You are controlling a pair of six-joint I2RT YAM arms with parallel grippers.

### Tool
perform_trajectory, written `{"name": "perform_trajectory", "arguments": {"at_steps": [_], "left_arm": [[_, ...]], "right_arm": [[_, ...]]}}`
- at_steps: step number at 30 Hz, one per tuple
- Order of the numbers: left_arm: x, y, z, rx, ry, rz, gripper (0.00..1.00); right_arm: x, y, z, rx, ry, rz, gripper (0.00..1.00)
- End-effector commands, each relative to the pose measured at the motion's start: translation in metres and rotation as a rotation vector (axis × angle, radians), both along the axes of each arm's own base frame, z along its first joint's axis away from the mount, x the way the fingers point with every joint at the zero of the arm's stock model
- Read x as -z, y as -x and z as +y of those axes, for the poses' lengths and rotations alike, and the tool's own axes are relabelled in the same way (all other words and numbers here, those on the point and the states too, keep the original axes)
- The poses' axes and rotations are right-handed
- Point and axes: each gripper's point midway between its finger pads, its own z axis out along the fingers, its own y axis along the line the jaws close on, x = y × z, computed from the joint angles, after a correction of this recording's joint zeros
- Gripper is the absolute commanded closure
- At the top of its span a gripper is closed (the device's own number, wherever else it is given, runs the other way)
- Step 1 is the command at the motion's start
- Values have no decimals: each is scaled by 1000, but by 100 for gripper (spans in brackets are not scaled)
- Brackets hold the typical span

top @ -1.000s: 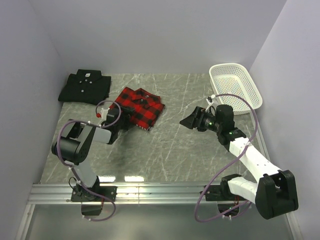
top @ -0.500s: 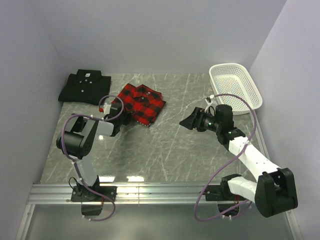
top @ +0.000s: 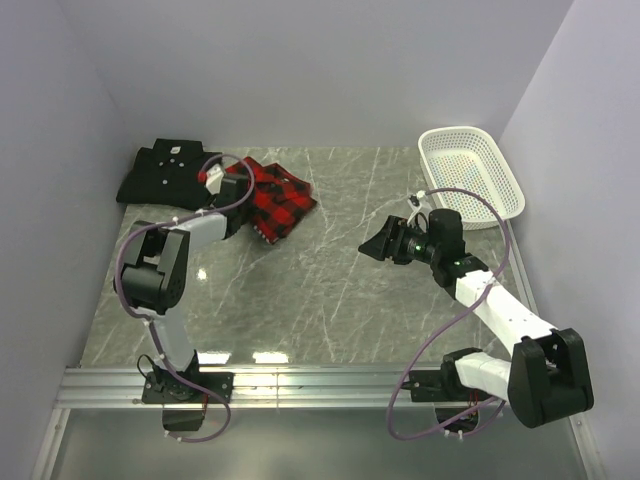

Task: Fold and stack the long sleeve shirts
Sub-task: Neatly place the folded shirt to the corner

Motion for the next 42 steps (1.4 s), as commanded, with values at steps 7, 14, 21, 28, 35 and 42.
{"name": "perform_trajectory", "arguments": {"at_steps": [7, 14, 21, 28, 35, 42], "left_arm": [[-51, -49, 67, -2, -475, -33, 100], [-69, -73, 84, 13, -628, -61, 99], [-98, -98, 106, -19, -647, -152, 99], [-146, -115, 157, -153, -511, -299, 99], [-137, -94, 242, -482, -129, -403, 99], [-80, -71, 264, -670, 243, -415, 99]], "right_arm": [[-5, -4, -1, -12, 16, -36, 24], [-5, -5, -5, -5, 37, -39, 24], [-7, -7, -6, 0, 52, -54, 24], [-2, -7, -8, 6, 69, -34, 24], [-2, -9, -12, 22, 92, -44, 24], [-1, -8, -12, 16, 95, -42, 24]]}}
